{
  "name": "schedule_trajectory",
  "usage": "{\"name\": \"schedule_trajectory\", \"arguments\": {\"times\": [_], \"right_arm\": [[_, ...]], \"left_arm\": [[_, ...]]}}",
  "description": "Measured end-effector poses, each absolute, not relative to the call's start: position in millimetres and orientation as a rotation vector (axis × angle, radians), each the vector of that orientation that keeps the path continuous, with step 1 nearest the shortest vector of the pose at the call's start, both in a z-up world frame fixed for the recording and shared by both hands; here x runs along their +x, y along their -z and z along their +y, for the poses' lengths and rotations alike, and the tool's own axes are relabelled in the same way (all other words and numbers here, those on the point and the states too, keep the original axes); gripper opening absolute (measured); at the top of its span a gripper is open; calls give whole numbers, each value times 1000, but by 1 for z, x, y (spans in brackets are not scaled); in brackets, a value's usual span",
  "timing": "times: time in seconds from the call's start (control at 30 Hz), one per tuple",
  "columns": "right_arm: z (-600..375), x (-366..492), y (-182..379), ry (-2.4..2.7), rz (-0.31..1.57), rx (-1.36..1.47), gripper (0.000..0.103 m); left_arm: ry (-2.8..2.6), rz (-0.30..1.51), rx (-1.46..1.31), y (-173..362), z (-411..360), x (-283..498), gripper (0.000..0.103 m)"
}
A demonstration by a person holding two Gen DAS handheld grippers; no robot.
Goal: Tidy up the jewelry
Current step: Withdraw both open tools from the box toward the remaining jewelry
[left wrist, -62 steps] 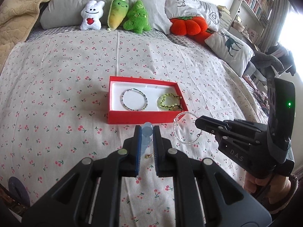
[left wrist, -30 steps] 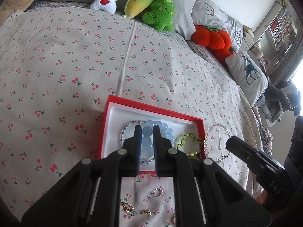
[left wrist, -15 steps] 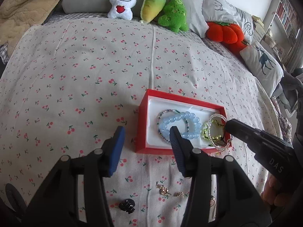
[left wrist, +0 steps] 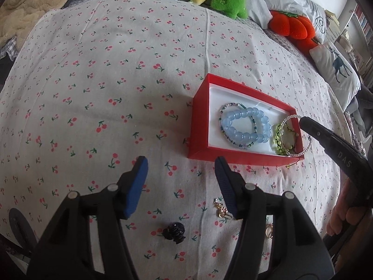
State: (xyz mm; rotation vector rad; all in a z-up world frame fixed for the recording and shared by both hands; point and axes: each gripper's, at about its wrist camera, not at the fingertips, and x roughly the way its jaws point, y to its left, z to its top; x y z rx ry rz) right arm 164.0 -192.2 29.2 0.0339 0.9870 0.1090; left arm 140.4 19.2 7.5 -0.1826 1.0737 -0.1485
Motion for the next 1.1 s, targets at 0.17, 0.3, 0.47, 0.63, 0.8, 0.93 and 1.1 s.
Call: {"name": "schedule_trajectory", "arguments": {"times": [0.17,0.3,0.47,0.63,0.8,0.93,1.1], "right_arm": [[-193,170,-27,-83,984,6,7],[-204,172,-27,-78,999,46,18],[-213,165,-42,-86,944,73,66],[-211,157,-47,-128,955,66,66],[-214,144,-47,-141,975,54,66],[-216,131,-45,-149,993,51,69],[-212,112,-38,-166,1024,-10,74]], "left_arm": [[152,1070,-186,-9,19,136,61],[156,1069,-172,-9,19,133,61],[160,1067,-156,-10,18,131,61],[168,1066,-130,-10,17,128,63],[182,1074,-108,-8,17,123,66],[193,1077,-88,-7,17,116,73],[192,1075,-23,-2,17,103,82]]}}
